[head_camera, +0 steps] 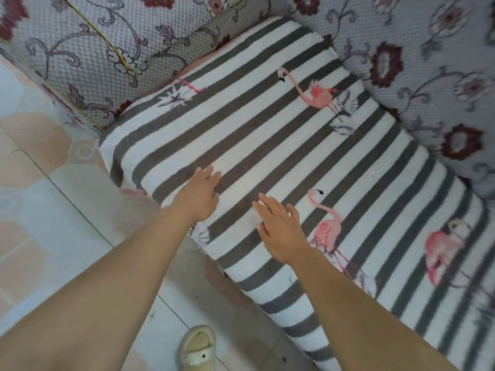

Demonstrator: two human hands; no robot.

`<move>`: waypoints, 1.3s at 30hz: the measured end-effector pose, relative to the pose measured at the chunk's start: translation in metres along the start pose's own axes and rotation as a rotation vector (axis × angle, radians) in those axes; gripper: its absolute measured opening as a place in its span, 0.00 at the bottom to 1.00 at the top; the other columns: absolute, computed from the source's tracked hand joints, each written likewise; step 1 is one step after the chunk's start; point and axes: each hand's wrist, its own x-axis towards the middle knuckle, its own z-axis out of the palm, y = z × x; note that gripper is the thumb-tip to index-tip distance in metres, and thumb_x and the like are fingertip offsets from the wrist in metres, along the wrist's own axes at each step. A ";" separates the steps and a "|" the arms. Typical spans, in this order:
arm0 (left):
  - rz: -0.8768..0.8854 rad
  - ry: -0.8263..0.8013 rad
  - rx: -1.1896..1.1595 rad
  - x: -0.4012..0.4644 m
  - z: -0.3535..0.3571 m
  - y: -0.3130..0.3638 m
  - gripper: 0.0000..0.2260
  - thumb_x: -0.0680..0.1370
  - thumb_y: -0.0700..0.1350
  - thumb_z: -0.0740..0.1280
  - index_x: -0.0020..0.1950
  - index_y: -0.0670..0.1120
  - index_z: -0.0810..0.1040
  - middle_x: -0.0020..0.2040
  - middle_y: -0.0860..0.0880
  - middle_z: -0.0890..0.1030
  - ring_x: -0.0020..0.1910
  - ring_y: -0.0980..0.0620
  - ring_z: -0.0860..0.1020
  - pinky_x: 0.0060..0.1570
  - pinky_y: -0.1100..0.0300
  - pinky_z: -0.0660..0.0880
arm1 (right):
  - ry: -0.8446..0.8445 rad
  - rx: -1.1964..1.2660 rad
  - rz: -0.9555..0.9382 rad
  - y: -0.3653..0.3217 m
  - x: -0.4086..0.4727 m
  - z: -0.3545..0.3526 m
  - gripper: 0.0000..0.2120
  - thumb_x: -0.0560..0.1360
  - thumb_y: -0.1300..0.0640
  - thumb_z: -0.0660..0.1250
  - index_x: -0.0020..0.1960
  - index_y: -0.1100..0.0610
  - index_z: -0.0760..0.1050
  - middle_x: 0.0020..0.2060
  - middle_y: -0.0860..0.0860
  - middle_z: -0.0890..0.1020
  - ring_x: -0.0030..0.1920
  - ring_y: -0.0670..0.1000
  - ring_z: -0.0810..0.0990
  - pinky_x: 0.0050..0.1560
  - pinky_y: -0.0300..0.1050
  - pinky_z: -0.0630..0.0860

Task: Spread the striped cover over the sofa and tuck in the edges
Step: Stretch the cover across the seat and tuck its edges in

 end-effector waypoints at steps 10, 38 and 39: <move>0.283 -0.177 0.068 -0.038 0.104 0.204 0.26 0.80 0.40 0.57 0.77 0.48 0.56 0.78 0.49 0.55 0.77 0.50 0.51 0.73 0.55 0.55 | 0.075 0.063 0.269 0.138 -0.166 -0.008 0.24 0.81 0.55 0.54 0.76 0.50 0.55 0.77 0.48 0.56 0.77 0.50 0.53 0.74 0.57 0.48; 0.602 -0.444 0.335 -0.156 0.419 0.644 0.23 0.81 0.42 0.55 0.76 0.53 0.57 0.77 0.51 0.58 0.76 0.51 0.58 0.72 0.56 0.59 | 0.232 0.280 0.706 0.478 -0.577 0.077 0.23 0.80 0.55 0.57 0.74 0.49 0.58 0.75 0.48 0.61 0.74 0.52 0.60 0.73 0.57 0.50; 0.611 -0.451 0.344 -0.156 0.420 0.650 0.23 0.81 0.42 0.55 0.76 0.53 0.57 0.77 0.51 0.58 0.76 0.51 0.58 0.71 0.56 0.59 | 0.230 0.294 0.719 0.481 -0.582 0.078 0.23 0.80 0.55 0.57 0.74 0.50 0.59 0.75 0.48 0.62 0.74 0.52 0.61 0.72 0.57 0.51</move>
